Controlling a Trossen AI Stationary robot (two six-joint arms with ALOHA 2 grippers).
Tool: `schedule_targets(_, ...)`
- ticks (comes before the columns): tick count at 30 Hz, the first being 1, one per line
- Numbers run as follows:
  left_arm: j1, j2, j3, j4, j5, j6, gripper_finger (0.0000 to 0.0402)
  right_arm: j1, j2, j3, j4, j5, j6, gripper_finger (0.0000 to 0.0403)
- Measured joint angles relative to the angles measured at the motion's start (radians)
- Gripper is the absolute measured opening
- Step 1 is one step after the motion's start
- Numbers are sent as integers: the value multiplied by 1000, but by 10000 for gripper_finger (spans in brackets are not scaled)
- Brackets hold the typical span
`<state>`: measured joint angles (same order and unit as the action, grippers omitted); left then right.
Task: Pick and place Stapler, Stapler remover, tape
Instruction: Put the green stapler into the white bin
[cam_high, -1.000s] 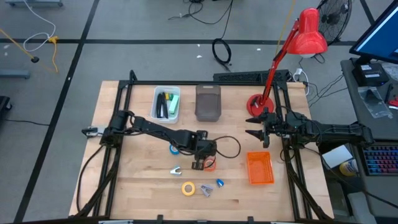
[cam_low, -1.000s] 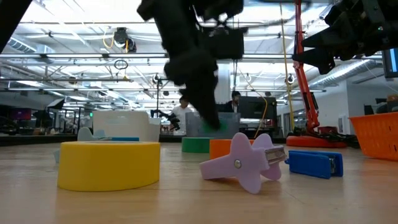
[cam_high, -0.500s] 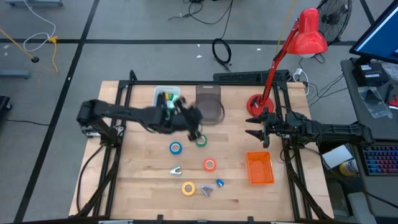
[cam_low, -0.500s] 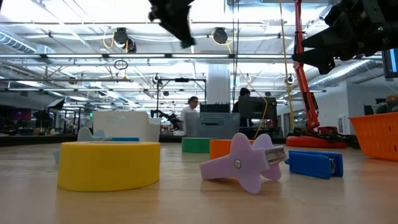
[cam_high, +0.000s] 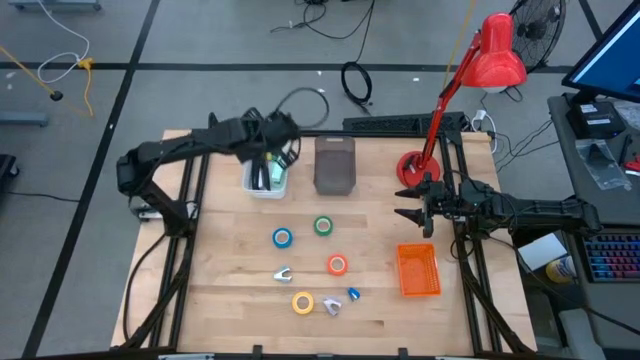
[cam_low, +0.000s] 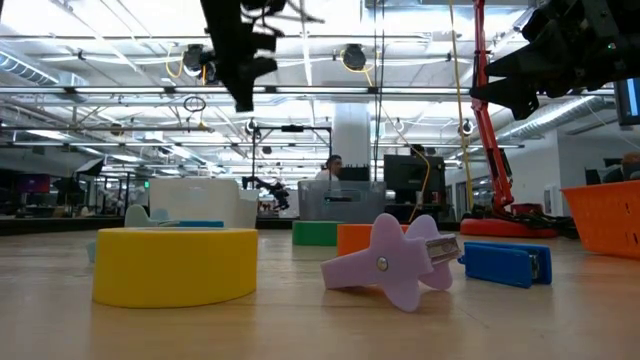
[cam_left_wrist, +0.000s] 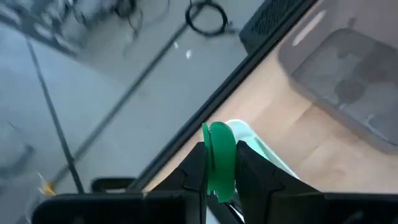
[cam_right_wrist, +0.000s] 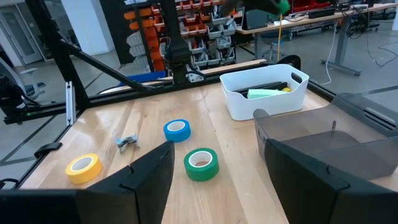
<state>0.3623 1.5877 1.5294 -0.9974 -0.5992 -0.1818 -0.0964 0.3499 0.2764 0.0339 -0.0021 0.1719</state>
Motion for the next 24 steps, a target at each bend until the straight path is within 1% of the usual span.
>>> schedule_targets(5,140,23,-1,-3,102,3,54,0,0,0,-1,0,0,242)
schedule_targets(10,233,65,-1,10,230,3,54,0,0,0,0,0,0,242)
schedule_targets(13,251,96,-1,19,278,8,54,0,0,0,0,0,0,242)
schedule_targets(19,252,183,-1,21,347,22,54,0,0,0,0,0,0,242)
schedule_targets(24,250,231,-1,-10,370,-5,54,0,0,0,0,0,0,242)
